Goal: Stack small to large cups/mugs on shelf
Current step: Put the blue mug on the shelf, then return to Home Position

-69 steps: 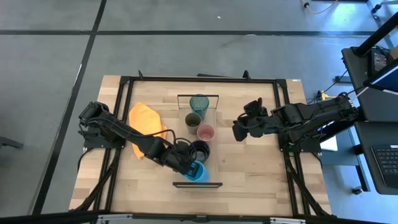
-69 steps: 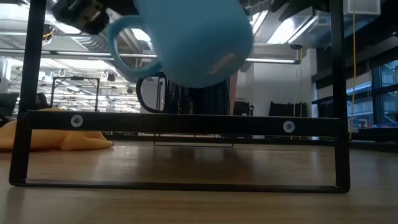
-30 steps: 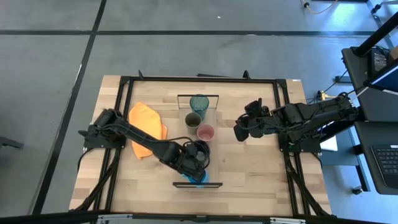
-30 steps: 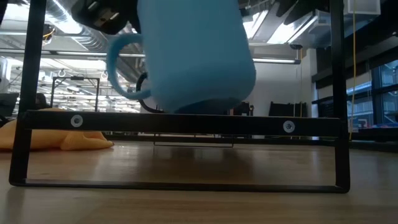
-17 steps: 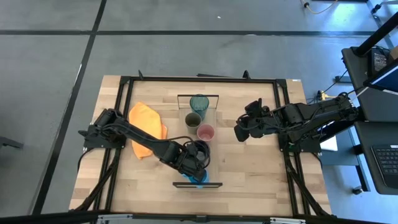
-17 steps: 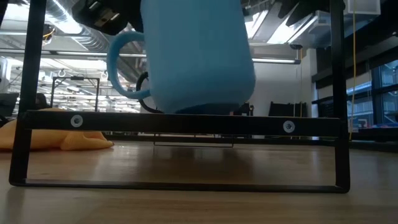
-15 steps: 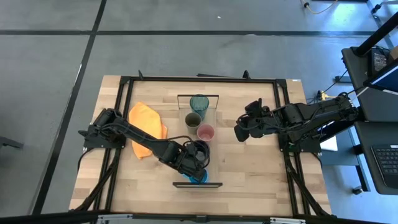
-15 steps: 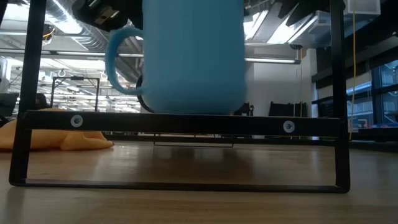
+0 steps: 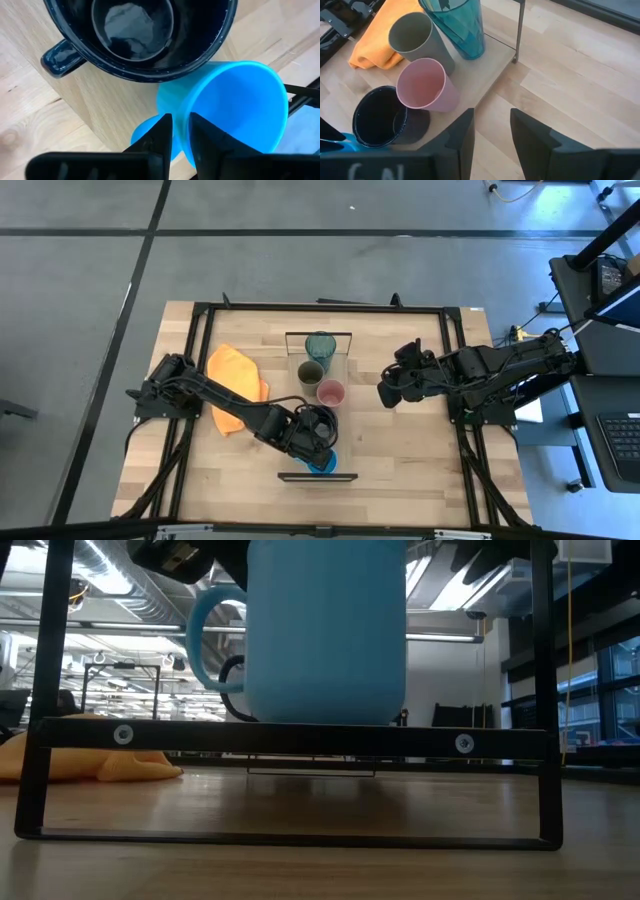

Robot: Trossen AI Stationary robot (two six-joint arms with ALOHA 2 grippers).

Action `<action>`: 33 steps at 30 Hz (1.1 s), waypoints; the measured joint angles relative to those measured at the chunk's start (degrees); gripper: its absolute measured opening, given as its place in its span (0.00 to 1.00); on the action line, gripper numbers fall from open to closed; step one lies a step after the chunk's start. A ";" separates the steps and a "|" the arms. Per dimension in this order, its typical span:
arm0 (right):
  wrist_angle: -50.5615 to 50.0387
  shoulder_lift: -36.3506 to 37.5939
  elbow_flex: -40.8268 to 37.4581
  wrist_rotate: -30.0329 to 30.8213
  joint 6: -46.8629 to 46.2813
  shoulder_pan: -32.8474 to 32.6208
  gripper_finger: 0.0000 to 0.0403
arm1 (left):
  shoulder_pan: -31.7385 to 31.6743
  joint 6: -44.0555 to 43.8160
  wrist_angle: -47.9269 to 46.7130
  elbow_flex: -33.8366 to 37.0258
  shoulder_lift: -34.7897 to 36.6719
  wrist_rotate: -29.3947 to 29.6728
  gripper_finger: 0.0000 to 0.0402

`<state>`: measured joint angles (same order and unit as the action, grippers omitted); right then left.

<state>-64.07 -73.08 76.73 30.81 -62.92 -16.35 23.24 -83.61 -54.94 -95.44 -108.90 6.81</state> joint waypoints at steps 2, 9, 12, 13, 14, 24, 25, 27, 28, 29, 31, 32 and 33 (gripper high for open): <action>-0.04 0.00 0.00 -0.02 0.00 0.01 0.32 | -0.01 0.00 -0.11 0.00 0.00 0.02 0.15; -0.07 0.00 -0.02 0.00 0.00 0.01 0.32 | -0.11 -0.28 -1.39 0.00 1.31 0.13 0.15; -0.07 0.00 -0.02 0.00 -0.02 0.01 0.32 | -0.09 -0.61 -1.92 0.00 2.79 1.41 0.15; -0.04 0.00 -0.02 0.00 -0.01 0.00 0.32 | -0.08 -0.99 -2.39 0.00 3.56 2.20 0.15; -0.04 0.00 -0.02 0.00 -0.01 0.01 0.32 | 0.04 -1.14 -3.10 0.00 4.36 3.27 0.15; 1.90 0.00 -0.02 -1.79 0.28 0.01 0.32 | 0.52 11.69 -3.34 0.00 14.94 11.79 0.15; 2.22 0.00 -0.02 -3.31 0.27 0.01 0.32 | 0.48 12.71 -3.38 0.00 16.27 12.03 0.15; 2.74 0.00 -0.02 -6.79 0.46 0.01 0.32 | 0.49 15.39 -3.36 -0.04 18.66 12.63 0.15; 2.77 0.00 -0.02 -8.50 0.50 0.01 0.32 | 0.44 17.41 -3.58 -0.04 19.81 13.31 0.15; 2.85 0.00 -0.02 -10.40 0.48 0.01 0.32 | 0.44 19.80 -3.99 -0.04 21.07 13.49 0.15; 3.28 0.00 -0.02 -14.14 0.11 0.00 0.32 | 0.42 22.47 -4.16 -0.04 23.42 13.40 0.15; 3.56 0.00 -0.02 -16.16 -0.24 0.01 0.32 | 0.42 22.63 -4.13 -0.04 24.69 13.52 0.15; 4.31 0.00 -0.02 -17.98 -1.17 0.01 0.32 | 0.42 23.12 -4.12 -0.04 25.84 14.00 0.15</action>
<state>-59.76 -73.08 76.71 12.83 -64.09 -16.34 23.66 -60.50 -59.07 -95.48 -83.06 20.80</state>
